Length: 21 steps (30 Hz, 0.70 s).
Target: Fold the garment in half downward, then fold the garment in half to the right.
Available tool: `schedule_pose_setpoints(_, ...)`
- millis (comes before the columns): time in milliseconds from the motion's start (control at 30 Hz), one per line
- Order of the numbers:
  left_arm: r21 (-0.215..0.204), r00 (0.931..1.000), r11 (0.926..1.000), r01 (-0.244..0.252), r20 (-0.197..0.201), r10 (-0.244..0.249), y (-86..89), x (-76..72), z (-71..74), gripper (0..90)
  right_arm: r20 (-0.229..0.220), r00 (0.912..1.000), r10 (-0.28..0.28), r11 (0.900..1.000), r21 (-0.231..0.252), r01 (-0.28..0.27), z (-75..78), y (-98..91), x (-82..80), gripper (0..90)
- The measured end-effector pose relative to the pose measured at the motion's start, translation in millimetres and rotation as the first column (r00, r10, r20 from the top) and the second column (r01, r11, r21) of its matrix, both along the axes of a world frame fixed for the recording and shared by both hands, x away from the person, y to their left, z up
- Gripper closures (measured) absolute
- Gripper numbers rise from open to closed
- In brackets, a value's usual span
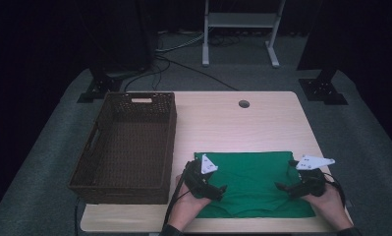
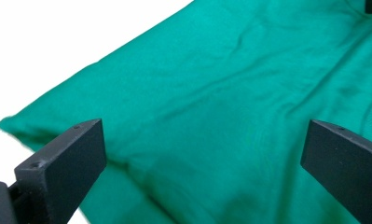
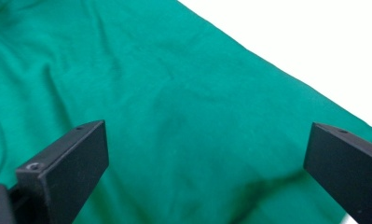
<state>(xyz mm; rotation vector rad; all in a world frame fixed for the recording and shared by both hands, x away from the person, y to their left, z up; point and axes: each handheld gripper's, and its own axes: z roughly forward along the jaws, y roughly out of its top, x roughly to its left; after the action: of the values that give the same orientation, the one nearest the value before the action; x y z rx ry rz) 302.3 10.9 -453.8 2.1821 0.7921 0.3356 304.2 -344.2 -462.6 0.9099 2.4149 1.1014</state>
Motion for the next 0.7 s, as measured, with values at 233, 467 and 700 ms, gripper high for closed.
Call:
schedule_pose_setpoints(233, 0.051, 0.9994, 0.9987, 0.009, -0.033, -0.008, -9.1, 16.9, -14.4, 0.0, -0.026, 0.9987, 0.044, 0.9984, -0.036, -0.045, -11.9, 15.4, 16.2, 0.0)
schedule_pose_setpoints(467, 0.11, 0.9994, 0.9939, 0.011, -0.033, -0.007, -15.4, 19.7, -24.4, 0.0, -0.066, 0.9952, 0.072, 0.9955, -0.057, -0.076, -22.1, 22.2, 22.5, 0.0)
schedule_pose_setpoints(700, 0.107, 0.9993, 0.9941, 0.02, -0.034, -0.017, -13.9, 13.0, -24.8, 0.0, -0.076, 0.9952, 0.061, 0.9974, -0.033, -0.063, -24.1, 18.9, 14.5, 0.0)
